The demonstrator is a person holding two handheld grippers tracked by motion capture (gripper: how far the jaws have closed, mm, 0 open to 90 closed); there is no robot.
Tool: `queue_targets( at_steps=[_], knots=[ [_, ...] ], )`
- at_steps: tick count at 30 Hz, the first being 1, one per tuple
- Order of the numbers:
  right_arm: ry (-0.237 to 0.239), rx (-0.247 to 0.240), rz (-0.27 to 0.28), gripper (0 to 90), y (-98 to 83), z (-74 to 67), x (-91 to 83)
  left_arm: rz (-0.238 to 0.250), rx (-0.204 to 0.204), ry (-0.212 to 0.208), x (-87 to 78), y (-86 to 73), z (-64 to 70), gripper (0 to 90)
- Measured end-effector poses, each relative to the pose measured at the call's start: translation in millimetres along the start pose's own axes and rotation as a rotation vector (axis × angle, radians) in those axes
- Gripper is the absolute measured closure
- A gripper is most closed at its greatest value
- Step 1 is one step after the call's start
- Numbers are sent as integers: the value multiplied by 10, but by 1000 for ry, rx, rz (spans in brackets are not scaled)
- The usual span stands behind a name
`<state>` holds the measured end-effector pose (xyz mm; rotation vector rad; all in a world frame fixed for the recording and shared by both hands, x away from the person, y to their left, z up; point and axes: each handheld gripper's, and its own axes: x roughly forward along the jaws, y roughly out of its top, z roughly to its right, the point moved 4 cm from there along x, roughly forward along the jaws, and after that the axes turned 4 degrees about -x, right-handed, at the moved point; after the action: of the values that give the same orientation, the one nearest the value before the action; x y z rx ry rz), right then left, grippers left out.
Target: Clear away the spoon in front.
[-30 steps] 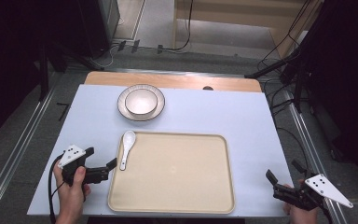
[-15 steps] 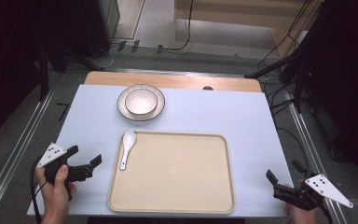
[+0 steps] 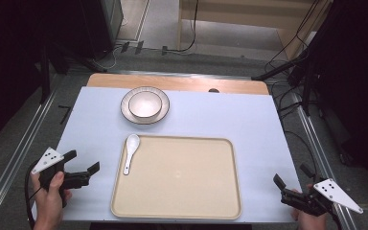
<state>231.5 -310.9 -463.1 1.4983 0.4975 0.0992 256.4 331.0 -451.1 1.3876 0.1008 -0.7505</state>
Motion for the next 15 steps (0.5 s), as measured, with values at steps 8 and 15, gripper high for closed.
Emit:
queue_targets(
  at_steps=[8, 15],
  knots=[
    [-1, 1, 0, 0, 0, 5, -5, 7, -5, 11, -67, 1, -101, 0],
    [-2, 2, 2, 0, -1, 13, -6, 10, 12, 16, -135, -3, -170, 0]
  ],
)
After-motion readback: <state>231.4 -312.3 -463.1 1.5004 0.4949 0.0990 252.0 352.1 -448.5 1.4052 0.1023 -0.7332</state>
